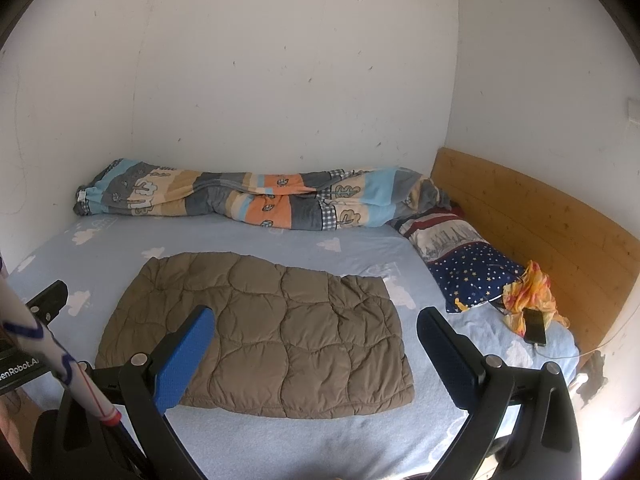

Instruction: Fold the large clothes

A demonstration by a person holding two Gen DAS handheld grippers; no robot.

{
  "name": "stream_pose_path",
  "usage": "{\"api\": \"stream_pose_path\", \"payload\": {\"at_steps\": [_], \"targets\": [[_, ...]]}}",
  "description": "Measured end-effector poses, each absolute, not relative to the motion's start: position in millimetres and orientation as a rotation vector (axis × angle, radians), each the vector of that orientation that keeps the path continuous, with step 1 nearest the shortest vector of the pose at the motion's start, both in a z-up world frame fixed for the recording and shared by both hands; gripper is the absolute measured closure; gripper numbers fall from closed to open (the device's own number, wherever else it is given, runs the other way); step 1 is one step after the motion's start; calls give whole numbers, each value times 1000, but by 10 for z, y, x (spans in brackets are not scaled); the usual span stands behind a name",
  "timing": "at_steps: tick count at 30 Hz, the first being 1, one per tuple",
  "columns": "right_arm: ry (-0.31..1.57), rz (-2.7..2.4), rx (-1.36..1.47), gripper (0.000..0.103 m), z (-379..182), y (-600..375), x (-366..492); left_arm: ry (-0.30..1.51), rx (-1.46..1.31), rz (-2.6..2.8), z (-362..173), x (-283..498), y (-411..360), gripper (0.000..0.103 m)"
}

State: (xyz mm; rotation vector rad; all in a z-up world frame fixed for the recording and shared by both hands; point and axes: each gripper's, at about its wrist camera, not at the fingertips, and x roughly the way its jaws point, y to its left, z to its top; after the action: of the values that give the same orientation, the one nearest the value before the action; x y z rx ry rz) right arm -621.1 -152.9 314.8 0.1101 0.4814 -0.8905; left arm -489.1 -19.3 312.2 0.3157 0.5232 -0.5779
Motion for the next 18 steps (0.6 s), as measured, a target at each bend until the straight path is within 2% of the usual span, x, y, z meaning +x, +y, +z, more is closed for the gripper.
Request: {"api": "stream_pose_path", "payload": {"at_steps": [18], "targets": [[489,-879,109,0,3070,-1535,-6237,519,316,-582,3108,-4901,-186,0]]}}
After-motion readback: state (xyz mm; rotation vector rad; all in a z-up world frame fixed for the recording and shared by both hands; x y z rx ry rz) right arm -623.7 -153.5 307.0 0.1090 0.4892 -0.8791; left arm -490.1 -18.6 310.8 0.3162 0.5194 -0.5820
